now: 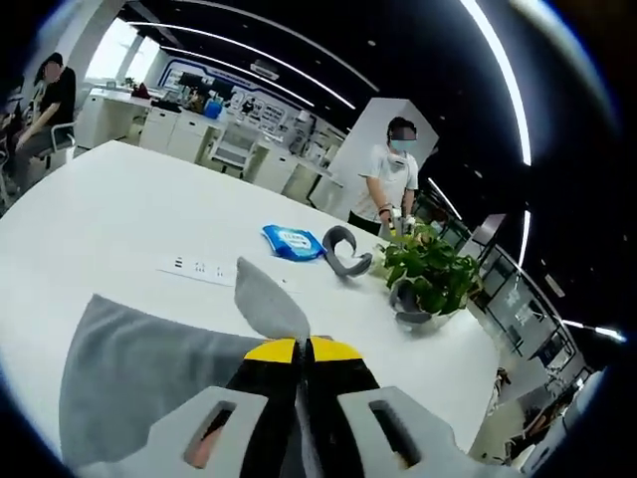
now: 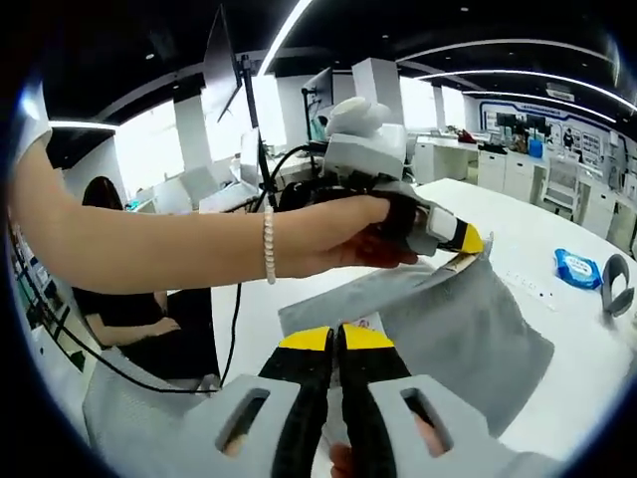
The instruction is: Fold the towel on the table until its edges align and the towel forms a compact rectangular stack.
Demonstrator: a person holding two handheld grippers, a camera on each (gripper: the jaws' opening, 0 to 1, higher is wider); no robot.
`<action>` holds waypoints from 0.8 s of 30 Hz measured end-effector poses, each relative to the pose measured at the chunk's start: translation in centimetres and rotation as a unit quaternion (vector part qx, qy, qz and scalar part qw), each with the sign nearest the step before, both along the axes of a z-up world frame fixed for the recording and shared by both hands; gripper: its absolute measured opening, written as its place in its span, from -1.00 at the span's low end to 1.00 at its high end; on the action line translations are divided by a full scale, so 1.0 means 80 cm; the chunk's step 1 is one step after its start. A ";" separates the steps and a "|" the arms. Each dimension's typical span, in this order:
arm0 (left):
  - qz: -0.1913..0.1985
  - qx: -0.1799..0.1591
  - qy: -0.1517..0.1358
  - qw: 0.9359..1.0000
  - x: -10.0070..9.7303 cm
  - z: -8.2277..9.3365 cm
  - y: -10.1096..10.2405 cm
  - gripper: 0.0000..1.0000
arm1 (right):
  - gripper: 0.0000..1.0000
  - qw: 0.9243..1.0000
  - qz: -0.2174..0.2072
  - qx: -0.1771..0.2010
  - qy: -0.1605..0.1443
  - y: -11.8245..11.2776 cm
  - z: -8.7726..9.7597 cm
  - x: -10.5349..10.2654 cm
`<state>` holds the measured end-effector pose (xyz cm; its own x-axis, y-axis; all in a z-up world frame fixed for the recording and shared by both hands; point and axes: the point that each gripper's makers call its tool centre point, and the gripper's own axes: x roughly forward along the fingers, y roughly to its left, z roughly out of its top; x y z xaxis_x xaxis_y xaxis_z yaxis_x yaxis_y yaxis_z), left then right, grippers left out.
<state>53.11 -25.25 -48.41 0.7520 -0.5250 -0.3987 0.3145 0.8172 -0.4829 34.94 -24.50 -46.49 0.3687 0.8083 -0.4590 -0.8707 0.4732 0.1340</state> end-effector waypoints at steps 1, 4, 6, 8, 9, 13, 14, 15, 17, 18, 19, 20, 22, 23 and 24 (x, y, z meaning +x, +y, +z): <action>0.001 0.001 0.000 1.000 0.000 -0.001 0.002 -0.94 | -1.00 1.000 0.002 0.002 0.000 0.004 0.000 0.000; 0.002 0.011 -0.001 1.000 0.000 -0.004 0.012 -0.94 | -1.00 1.000 0.012 0.000 0.001 0.018 -0.003 0.000; 0.004 0.011 -0.002 1.000 0.000 -0.004 0.019 -0.94 | -1.00 1.000 0.016 0.001 0.001 0.025 -0.003 0.001; 0.007 0.010 -0.003 1.000 0.001 -0.003 0.026 -0.94 | -1.00 1.000 0.021 0.003 0.000 0.034 -0.001 0.001; 0.011 0.010 -0.004 1.000 0.001 -0.002 0.031 -0.94 | -1.00 1.000 0.024 0.005 -0.002 0.039 -0.001 0.002; 0.018 0.017 -0.006 1.000 0.003 0.000 0.050 -0.94 | -1.00 0.999 0.031 0.011 -0.003 0.055 -0.001 0.003; 0.019 0.019 -0.006 1.000 0.003 0.000 0.054 -0.94 | -1.00 0.999 0.032 0.015 -0.001 0.060 -0.001 0.003; 0.021 0.022 -0.005 1.000 0.003 -0.001 0.059 -0.94 | -1.00 0.999 0.033 0.019 0.001 0.063 -0.001 0.003; 0.022 0.028 -0.006 0.999 0.003 0.000 0.068 -0.94 | -1.00 0.999 0.036 0.025 0.004 0.072 0.000 0.004; 0.023 0.030 -0.006 0.999 0.003 0.000 0.072 -0.94 | -1.00 0.999 0.037 0.027 0.005 0.075 -0.001 0.004; 0.024 0.033 -0.006 0.999 0.003 0.000 0.076 -0.94 | -1.00 0.999 0.039 0.029 0.006 0.080 -0.001 0.004; 0.024 0.036 -0.006 0.999 0.003 -0.001 0.079 -0.94 | -1.00 0.999 0.040 0.030 0.007 0.082 -0.001 0.004; 0.025 0.038 -0.006 0.999 0.004 -0.002 0.084 -0.94 | -1.00 0.998 0.046 0.030 0.006 0.090 -0.003 0.005; 0.025 0.040 -0.006 0.999 0.004 -0.002 0.086 -0.94 | -1.00 0.998 0.049 0.029 0.007 0.094 -0.005 0.005; 0.026 0.041 -0.005 0.999 0.005 -0.003 0.090 -0.94 | -1.00 0.998 0.051 0.029 0.007 0.097 -0.006 0.006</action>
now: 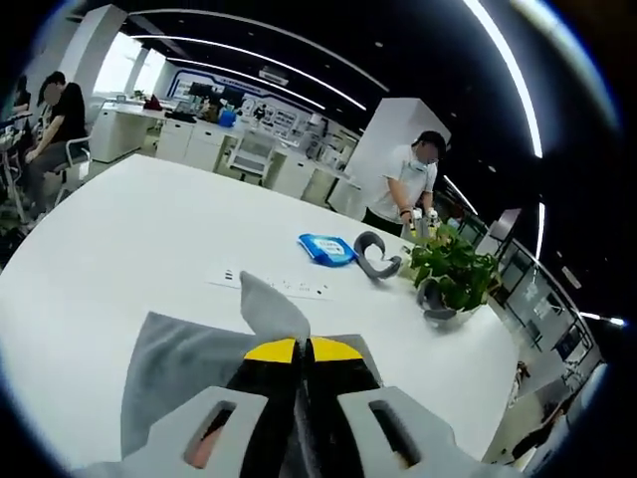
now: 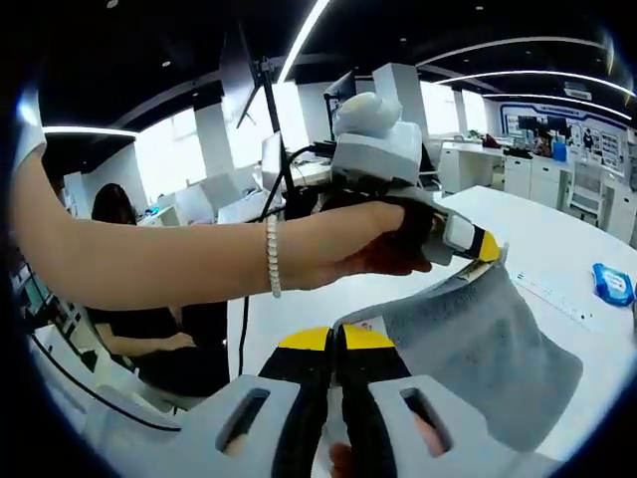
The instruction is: Fold the towel on the table until its edges align and the towel forms a compact rectangular stack.
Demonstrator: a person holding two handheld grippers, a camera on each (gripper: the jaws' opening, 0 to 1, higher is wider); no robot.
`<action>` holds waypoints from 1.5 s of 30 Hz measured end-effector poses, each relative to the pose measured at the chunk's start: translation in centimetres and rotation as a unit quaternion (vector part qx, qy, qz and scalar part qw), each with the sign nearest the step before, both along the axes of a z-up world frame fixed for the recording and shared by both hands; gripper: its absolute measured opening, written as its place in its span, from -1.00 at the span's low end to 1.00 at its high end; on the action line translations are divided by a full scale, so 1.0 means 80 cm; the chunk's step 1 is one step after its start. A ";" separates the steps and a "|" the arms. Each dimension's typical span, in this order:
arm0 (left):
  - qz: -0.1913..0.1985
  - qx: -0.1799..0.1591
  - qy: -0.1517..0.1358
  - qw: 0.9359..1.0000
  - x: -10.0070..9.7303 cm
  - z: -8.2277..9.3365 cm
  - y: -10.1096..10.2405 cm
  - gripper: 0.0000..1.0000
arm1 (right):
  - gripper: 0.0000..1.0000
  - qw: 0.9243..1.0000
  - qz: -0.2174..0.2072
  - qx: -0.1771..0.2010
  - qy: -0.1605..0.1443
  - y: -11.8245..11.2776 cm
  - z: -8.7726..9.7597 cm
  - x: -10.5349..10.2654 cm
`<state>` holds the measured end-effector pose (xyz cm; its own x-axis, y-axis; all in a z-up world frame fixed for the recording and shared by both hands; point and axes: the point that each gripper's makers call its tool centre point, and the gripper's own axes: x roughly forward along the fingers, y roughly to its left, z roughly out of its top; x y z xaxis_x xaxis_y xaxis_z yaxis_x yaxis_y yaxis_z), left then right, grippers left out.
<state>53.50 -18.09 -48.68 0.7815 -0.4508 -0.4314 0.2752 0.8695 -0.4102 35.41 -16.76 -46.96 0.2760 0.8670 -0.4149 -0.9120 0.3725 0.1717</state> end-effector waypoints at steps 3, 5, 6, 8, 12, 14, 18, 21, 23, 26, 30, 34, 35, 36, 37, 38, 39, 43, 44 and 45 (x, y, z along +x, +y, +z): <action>0.001 0.003 0.002 1.000 0.000 -0.003 0.006 -0.94 | -1.00 1.000 0.008 -0.001 0.002 0.009 -0.003 0.001; 0.002 0.008 0.001 1.000 0.000 -0.003 0.014 -0.94 | -1.00 1.000 0.014 0.002 0.005 0.016 -0.004 0.000; 0.004 0.009 0.001 1.000 -0.001 -0.004 0.019 -0.94 | -1.00 1.000 0.017 0.003 0.006 0.021 -0.005 -0.001; 0.007 0.012 0.002 1.000 0.000 -0.005 0.028 -0.94 | -1.00 1.000 0.023 0.003 0.008 0.029 -0.009 0.000; 0.013 0.019 0.008 1.000 0.001 -0.013 0.046 -0.94 | -1.00 0.999 0.030 0.005 0.015 0.043 -0.015 -0.001; 0.014 0.022 0.014 1.000 0.000 -0.021 0.055 -0.94 | -1.00 0.999 0.037 0.004 0.021 0.050 -0.020 -0.001; 0.019 0.023 0.026 0.999 0.001 -0.040 0.070 -0.94 | -1.00 0.998 0.045 0.000 0.034 0.063 -0.034 0.001; 0.020 0.020 0.030 0.999 0.004 -0.050 0.078 -0.94 | -1.00 0.998 0.047 -0.002 0.039 0.072 -0.042 0.003; 0.020 0.021 0.037 0.999 0.007 -0.061 0.083 -0.94 | -1.00 0.998 0.048 -0.005 0.043 0.077 -0.049 0.005; 0.018 0.030 0.043 0.998 0.007 -0.074 0.090 -0.94 | -1.00 0.997 0.047 -0.008 0.057 0.087 -0.064 0.007; 0.023 0.027 0.051 0.998 0.007 -0.091 0.104 -0.94 | -1.00 0.997 0.051 -0.018 0.062 0.105 -0.081 0.007; 0.026 0.028 0.062 0.997 0.008 -0.115 0.115 -0.94 | -1.00 0.996 0.055 -0.034 0.056 0.118 -0.102 0.008; 0.026 0.028 0.064 0.997 0.008 -0.119 0.115 -0.94 | -1.00 0.996 0.055 -0.037 0.058 0.121 -0.107 0.009; 0.030 0.031 0.068 0.997 0.007 -0.127 0.118 -0.94 | -1.00 0.996 0.055 -0.039 0.059 0.122 -0.112 0.010; 0.031 0.033 0.071 0.996 0.007 -0.132 0.119 -0.94 | -0.99 0.996 0.055 -0.042 0.060 0.123 -0.118 0.011; 0.033 0.035 0.073 0.996 0.006 -0.138 0.121 -0.94 | -0.99 0.996 0.055 -0.044 0.062 0.123 -0.121 0.012; 0.035 0.034 0.073 0.996 0.006 -0.141 0.122 -0.93 | -0.99 0.996 0.053 -0.046 0.063 0.124 -0.127 0.013; 0.045 0.021 0.078 0.996 0.001 -0.155 0.122 -0.92 | -0.98 0.995 0.052 -0.056 0.066 0.126 -0.146 0.017; 0.047 0.021 0.078 0.996 0.000 -0.158 0.123 -0.91 | -0.98 0.995 0.047 -0.059 0.071 0.127 -0.152 0.019; 0.050 0.019 0.080 0.995 -0.001 -0.159 0.125 -0.91 | -0.97 0.994 0.045 -0.060 0.074 0.128 -0.156 0.019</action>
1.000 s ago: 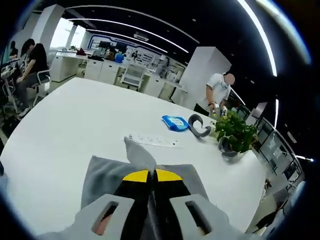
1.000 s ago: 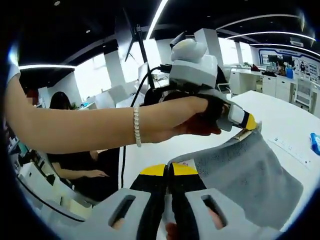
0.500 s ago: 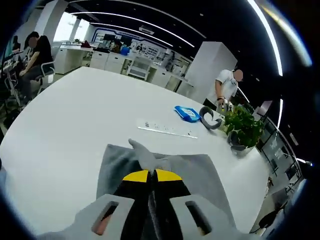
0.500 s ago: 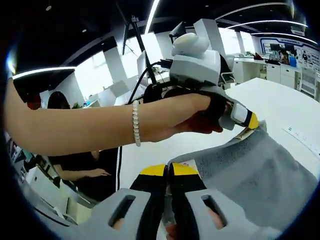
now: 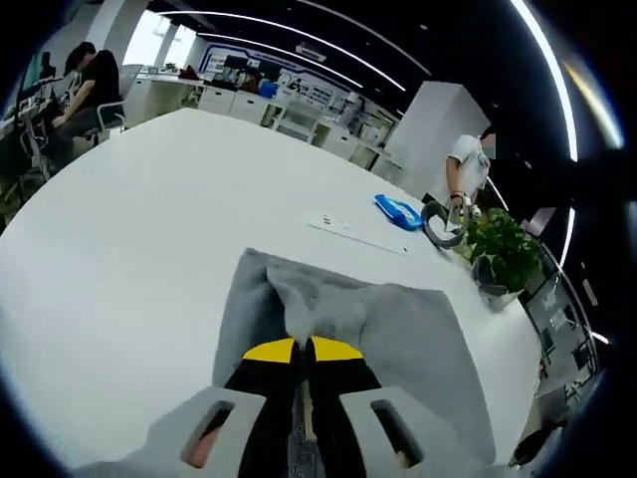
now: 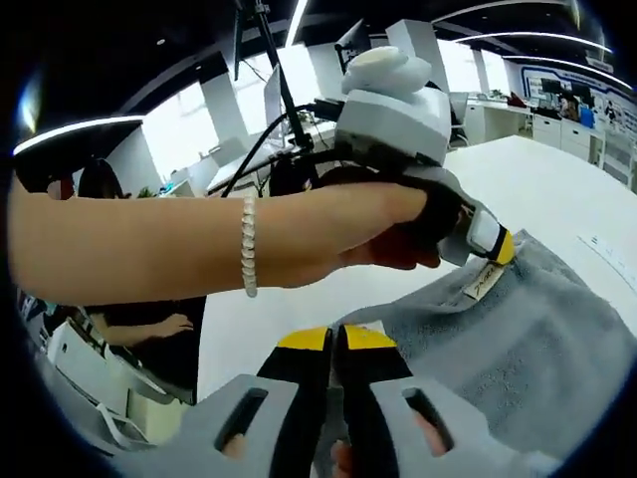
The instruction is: Fold the towel on the table until its edges align and the towel forms a compact rectangular stack.
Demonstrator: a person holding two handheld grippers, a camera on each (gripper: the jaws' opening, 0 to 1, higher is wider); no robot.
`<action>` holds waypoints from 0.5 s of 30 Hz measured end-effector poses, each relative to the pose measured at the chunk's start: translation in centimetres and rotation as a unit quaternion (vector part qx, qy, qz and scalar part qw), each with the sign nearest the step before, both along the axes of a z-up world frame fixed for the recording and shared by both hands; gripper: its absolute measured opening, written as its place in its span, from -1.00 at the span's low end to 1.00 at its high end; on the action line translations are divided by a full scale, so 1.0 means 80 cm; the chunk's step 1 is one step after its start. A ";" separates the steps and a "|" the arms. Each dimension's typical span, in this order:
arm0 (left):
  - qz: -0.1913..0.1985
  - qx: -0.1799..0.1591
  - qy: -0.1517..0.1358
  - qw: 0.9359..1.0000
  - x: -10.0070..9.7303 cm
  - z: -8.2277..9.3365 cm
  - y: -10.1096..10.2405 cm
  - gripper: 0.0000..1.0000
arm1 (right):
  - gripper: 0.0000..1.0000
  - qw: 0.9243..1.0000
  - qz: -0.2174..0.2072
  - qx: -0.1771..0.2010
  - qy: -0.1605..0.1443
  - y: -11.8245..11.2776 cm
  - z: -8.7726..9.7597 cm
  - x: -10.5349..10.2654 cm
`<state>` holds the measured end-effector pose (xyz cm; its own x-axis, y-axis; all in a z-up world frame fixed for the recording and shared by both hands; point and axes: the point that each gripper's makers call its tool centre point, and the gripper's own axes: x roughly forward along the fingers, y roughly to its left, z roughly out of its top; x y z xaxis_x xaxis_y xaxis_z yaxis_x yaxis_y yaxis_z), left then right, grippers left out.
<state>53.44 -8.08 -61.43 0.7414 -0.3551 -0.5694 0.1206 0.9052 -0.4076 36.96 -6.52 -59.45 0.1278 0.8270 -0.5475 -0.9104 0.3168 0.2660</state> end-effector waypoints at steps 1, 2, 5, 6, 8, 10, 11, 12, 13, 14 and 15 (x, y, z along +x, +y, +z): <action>0.005 -0.002 0.006 1.000 -0.002 -0.001 0.002 -0.90 | -0.97 1.000 -0.004 -0.008 -0.001 0.001 -0.008 0.001; 0.013 -0.005 0.009 1.000 -0.005 -0.001 0.006 -0.88 | -0.97 1.000 -0.003 -0.011 -0.003 0.001 -0.011 0.001; 0.029 -0.010 -0.004 1.000 -0.013 0.008 0.017 -0.83 | -0.95 1.000 0.002 -0.010 0.001 0.007 -0.018 -0.005; 0.031 -0.012 -0.007 0.999 -0.016 0.010 0.019 -0.83 | -0.93 1.000 0.009 -0.012 -0.001 0.010 -0.020 -0.008; 0.044 -0.020 -0.007 0.999 -0.024 0.012 0.026 -0.81 | -0.92 1.000 0.015 -0.019 -0.010 0.011 -0.023 -0.010; 0.061 -0.026 -0.007 0.998 -0.034 0.013 0.032 -0.80 | -0.85 1.000 0.009 -0.013 -0.003 0.008 -0.017 -0.008; 0.069 -0.027 -0.006 0.997 -0.037 0.012 0.035 -0.80 | -0.82 1.000 0.005 -0.006 0.003 0.007 -0.013 -0.007; 0.070 -0.027 -0.005 0.997 -0.041 0.011 0.035 -0.80 | -0.81 1.000 0.001 -0.002 0.003 0.004 -0.010 -0.004; 0.071 -0.027 -0.002 0.997 -0.046 0.010 0.035 -0.80 | -0.81 1.000 -0.009 0.001 0.005 -0.001 -0.008 0.000; 0.071 -0.026 0.002 0.997 -0.051 0.010 0.035 -0.80 | -0.81 1.000 -0.014 -0.002 0.006 -0.006 -0.009 0.004; 0.073 -0.020 0.002 0.997 -0.058 0.012 0.034 -0.80 | -0.81 1.000 -0.015 -0.007 0.003 -0.013 -0.009 0.007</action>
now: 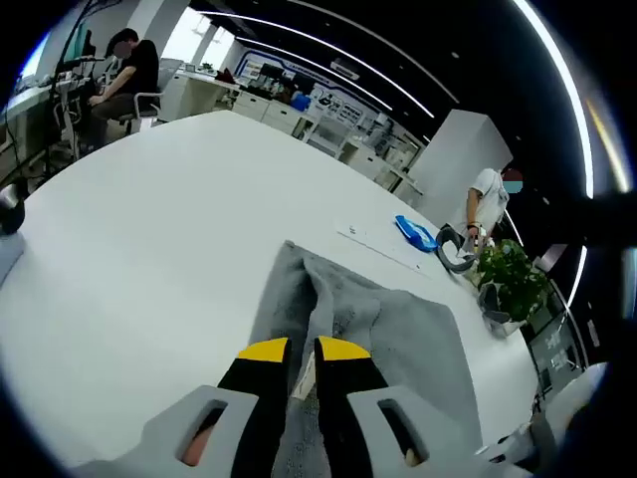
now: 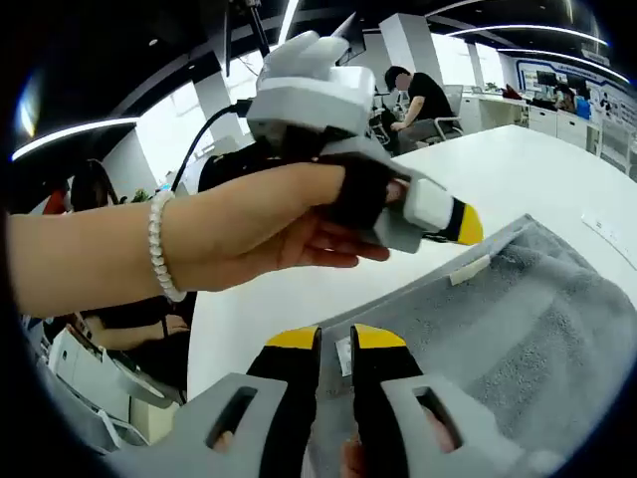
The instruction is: Fold the towel on the table until its edges align and the towel forms a compact rectangular stack.
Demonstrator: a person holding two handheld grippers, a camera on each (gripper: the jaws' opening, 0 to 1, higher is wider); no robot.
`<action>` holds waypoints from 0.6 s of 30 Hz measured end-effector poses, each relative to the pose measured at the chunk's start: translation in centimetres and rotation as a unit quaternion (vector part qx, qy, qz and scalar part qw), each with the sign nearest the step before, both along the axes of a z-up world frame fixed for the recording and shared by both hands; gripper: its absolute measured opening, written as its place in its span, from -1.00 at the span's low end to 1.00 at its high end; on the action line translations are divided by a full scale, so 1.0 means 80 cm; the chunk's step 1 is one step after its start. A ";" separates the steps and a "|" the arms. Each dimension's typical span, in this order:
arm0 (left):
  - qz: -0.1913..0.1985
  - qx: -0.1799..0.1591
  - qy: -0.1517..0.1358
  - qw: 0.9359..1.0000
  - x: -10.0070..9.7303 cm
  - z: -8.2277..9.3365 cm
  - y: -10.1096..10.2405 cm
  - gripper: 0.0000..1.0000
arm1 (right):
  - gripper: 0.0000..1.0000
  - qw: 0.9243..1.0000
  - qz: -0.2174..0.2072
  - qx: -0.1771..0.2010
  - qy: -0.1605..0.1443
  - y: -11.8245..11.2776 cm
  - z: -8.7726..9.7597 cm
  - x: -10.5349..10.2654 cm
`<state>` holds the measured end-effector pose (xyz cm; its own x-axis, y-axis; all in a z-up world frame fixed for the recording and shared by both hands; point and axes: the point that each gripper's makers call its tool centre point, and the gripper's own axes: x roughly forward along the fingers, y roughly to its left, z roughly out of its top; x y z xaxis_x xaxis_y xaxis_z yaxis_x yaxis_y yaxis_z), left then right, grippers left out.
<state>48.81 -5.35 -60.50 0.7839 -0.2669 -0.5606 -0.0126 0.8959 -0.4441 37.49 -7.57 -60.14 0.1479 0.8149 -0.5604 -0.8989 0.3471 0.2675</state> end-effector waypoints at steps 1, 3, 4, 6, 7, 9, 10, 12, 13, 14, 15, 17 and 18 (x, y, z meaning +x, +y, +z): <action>0.003 0.007 -0.002 1.000 -0.006 0.003 0.001 -0.80 | -0.83 1.000 -0.002 -0.003 -0.006 -0.007 0.000 0.004; 0.003 0.020 -0.010 1.000 -0.018 0.011 -0.001 -0.79 | -0.85 1.000 -0.005 -0.012 -0.015 -0.026 0.001 0.011; 0.002 0.029 -0.014 0.999 -0.024 0.015 -0.002 -0.78 | -0.85 0.999 -0.013 -0.020 -0.024 -0.042 0.001 0.019; -0.001 0.045 -0.018 0.999 -0.040 0.020 -0.005 -0.78 | -0.88 0.998 -0.029 -0.035 -0.036 -0.067 -0.002 0.034; 0.000 0.045 -0.018 0.999 -0.047 0.021 -0.007 -0.78 | -0.90 0.998 -0.037 -0.044 -0.038 -0.086 -0.004 0.044; -0.001 0.048 -0.019 0.999 -0.066 0.025 -0.013 -0.78 | -0.90 0.996 -0.058 -0.057 -0.043 -0.117 -0.007 0.062; 0.002 0.051 -0.023 0.998 -0.076 0.027 -0.015 -0.78 | -0.90 0.995 -0.059 -0.060 -0.045 -0.128 -0.007 0.068; 0.006 0.055 -0.019 0.998 -0.095 0.026 -0.019 -0.78 | -0.89 0.993 -0.067 -0.080 -0.061 -0.160 -0.010 0.089; 0.007 0.058 -0.016 0.998 -0.101 0.025 -0.021 -0.77 | -0.89 0.992 -0.069 -0.085 -0.066 -0.171 -0.009 0.096; 0.008 0.063 -0.012 0.998 -0.110 0.021 -0.023 -0.75 | -0.89 0.991 -0.077 -0.085 -0.069 -0.187 -0.007 0.109; 0.008 0.066 -0.008 0.998 -0.116 0.019 -0.025 -0.73 | -0.86 0.991 -0.080 -0.085 -0.069 -0.192 -0.006 0.113; 0.005 0.077 0.008 0.997 -0.133 0.008 -0.030 -0.71 | -0.83 0.987 -0.112 -0.089 -0.069 -0.221 -0.004 0.139; 0.006 0.078 0.013 0.997 -0.138 0.004 -0.032 -0.70 | -0.85 0.985 -0.126 -0.095 -0.073 -0.237 -0.004 0.153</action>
